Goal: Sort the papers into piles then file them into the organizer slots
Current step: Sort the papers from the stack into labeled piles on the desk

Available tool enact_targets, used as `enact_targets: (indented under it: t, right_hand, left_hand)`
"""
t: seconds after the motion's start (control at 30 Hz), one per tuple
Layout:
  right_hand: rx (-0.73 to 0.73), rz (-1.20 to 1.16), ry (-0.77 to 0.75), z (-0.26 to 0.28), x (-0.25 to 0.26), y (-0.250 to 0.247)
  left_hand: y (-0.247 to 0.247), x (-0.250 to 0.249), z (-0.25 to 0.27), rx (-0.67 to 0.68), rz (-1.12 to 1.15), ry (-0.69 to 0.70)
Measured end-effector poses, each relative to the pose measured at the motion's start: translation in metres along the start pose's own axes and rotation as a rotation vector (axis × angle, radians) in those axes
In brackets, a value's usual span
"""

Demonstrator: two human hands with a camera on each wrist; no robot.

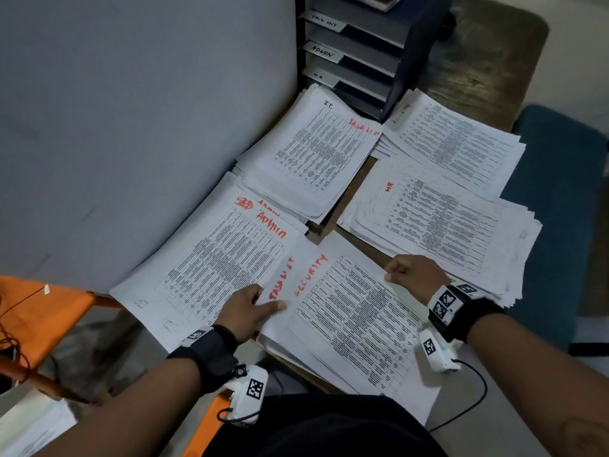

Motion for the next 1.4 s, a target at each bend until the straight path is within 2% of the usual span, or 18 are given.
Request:
enact_targets:
  t: [0.07, 0.2, 0.27, 0.33, 0.43, 0.57, 0.63, 0.67, 0.8, 0.9, 1.0, 1.17, 1.27, 1.4]
  right_hand:
    - [-0.027, 0.005, -0.016, 0.002, 0.003, -0.001]
    - [-0.007, 0.023, -0.081, 0.005, 0.011, -0.002]
    - [0.011, 0.017, -0.104, 0.007, 0.014, -0.004]
    - [0.035, -0.012, -0.130, 0.010, 0.020, -0.005]
    - [0.054, -0.111, -0.141, 0.009, 0.026, -0.004]
    - [0.019, -0.140, -0.146, 0.005, 0.029, -0.007]
    - [-0.014, -0.136, -0.136, 0.004, 0.029, -0.012]
    - [-0.033, -0.151, -0.127, 0.004, 0.028, -0.014]
    - [-0.079, -0.193, -0.129, 0.009, 0.028, -0.017]
    - [-0.071, -0.259, -0.181, 0.012, 0.032, -0.012]
    - [-0.093, -0.257, -0.165, 0.012, 0.030, -0.013]
    - [-0.111, -0.108, -0.079, 0.005, 0.024, -0.014]
    - [-0.086, -0.171, -0.014, 0.000, 0.018, -0.021]
    - [0.019, -0.259, 0.113, -0.001, -0.012, -0.039]
  left_hand:
    - [-0.003, 0.003, -0.002, -0.031, -0.093, 0.017]
    - [0.001, 0.005, 0.000, 0.027, -0.378, 0.010]
    - [0.002, -0.017, 0.007, -0.017, -0.495, 0.162]
    - [0.007, -0.041, 0.013, -0.016, -0.460, 0.315]
    - [0.017, -0.050, 0.010, 0.073, -0.314, 0.291]
    - [0.015, -0.062, -0.002, -0.001, -0.296, 0.357]
    - [0.015, -0.067, -0.005, 0.008, -0.313, 0.379]
    - [0.016, -0.067, -0.005, 0.025, -0.319, 0.375]
    - [0.018, -0.052, -0.009, 0.122, -0.140, 0.215]
    - [0.019, -0.043, -0.011, 0.151, -0.191, 0.172]
    - [0.020, -0.041, -0.009, 0.147, -0.284, 0.170]
    - [0.017, -0.042, -0.012, 0.109, -0.269, 0.211]
    - [0.011, -0.045, -0.014, 0.130, 0.026, 0.100]
    - [-0.011, -0.047, -0.031, 0.076, 0.274, 0.010]
Point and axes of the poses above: each hand's wrist, its own z-axis away from the middle knuckle, its own y-axis out of the palm, x = y × z, the point moved 8 cm from there along -z, towards the middle knuckle, and after that the axes turned 1 degree about z, right-handed, at the moved point
